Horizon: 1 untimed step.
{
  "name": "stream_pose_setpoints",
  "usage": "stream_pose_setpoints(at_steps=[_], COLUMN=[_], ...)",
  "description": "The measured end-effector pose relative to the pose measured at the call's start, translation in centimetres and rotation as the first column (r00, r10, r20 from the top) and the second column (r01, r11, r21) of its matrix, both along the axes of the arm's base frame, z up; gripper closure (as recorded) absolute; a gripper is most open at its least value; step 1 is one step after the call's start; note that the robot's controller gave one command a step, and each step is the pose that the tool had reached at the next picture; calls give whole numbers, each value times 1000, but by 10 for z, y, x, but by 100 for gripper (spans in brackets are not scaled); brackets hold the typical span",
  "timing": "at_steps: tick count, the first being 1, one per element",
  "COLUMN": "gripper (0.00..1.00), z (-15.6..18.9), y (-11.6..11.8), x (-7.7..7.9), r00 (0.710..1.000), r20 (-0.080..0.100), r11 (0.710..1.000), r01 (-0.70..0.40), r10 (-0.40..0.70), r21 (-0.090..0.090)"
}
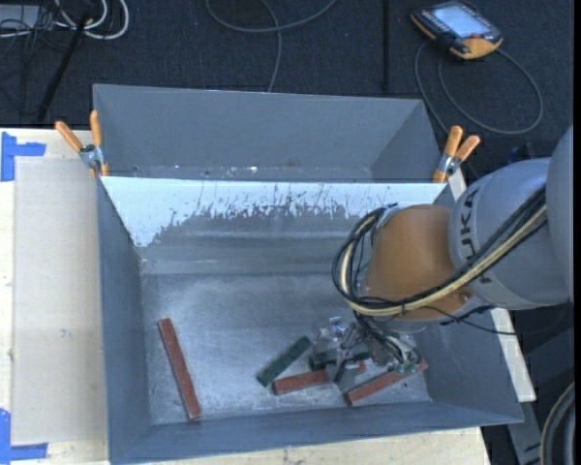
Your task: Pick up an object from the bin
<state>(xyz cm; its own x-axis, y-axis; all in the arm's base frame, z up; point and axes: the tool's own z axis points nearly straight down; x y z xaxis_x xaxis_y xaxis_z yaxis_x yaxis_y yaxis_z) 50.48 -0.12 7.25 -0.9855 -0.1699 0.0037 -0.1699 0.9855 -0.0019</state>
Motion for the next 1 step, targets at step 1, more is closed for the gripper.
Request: stream_pose_setpoints(at_steps=[1], gripper=[100], z=[158], y=[11], x=[61], r00=[1000], r20=[8], r11=[1000], r01=[-21], r10=[21], r21=[3])
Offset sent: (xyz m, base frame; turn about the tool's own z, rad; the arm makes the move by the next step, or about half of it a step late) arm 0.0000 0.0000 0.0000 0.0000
